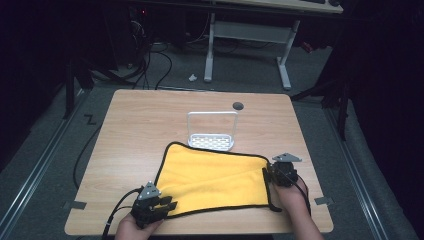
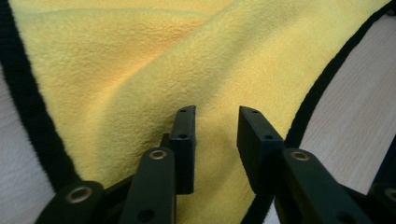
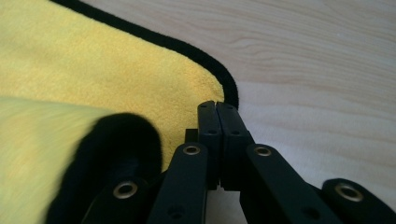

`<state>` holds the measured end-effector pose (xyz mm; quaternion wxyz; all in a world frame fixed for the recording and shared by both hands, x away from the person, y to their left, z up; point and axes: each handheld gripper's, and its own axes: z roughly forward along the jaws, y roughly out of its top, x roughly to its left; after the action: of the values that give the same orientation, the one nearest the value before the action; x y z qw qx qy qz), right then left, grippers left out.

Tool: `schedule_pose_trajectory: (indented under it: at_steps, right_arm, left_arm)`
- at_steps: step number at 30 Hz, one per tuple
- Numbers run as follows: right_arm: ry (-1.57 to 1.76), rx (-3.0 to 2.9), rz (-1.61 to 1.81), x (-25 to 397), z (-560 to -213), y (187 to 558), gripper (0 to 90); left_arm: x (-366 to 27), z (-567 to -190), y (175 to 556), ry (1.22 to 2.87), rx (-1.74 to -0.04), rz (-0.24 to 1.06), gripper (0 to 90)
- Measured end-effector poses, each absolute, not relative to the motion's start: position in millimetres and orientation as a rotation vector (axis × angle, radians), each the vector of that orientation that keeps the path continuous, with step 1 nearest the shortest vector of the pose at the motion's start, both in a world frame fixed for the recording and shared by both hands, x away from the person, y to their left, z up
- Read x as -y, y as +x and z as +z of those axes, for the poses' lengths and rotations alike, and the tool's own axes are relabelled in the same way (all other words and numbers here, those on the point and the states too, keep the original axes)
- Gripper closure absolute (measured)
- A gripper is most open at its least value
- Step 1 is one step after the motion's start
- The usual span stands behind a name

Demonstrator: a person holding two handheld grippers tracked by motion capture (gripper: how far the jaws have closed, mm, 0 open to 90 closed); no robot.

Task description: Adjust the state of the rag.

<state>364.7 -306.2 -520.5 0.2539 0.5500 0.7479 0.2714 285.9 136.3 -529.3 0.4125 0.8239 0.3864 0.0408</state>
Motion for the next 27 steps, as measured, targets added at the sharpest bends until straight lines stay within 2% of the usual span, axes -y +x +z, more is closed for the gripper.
schedule_pose_trajectory:
  at_steps: [9,12,16,19,20,24,27]
  right_arm:
    - [1.492,-2.035,0.714,305,-520,401,90.0]
    - [1.47,-2.029,0.68,304,-514,403,90.0]
    - [1.425,-2.015,0.769,298,-491,370,90.0]
    - [1.391,-2.028,0.807,292,-487,347,89.7]
    - [1.374,-2.047,0.839,285,-488,327,89.8]
    - [1.359,-2.097,0.832,276,-497,306,90.0]
    - [1.35,-2.159,0.768,270,-508,295,90.0]
  left_arm:
    - [-138,-529,276,2.091,-0.921,-0.019,72.1]
    - [-135,-527,275,2.105,-0.906,-0.045,68.4]
    - [-139,-516,281,2.055,-0.876,0.046,65.4]
    - [-146,-511,300,2.005,-0.934,0.146,65.3]
    - [-147,-512,307,2.005,-0.948,0.176,66.5]
    - [-146,-525,324,2.045,-1.014,0.193,69.3]
    - [-141,-529,319,2.075,-0.992,0.207,70.6]
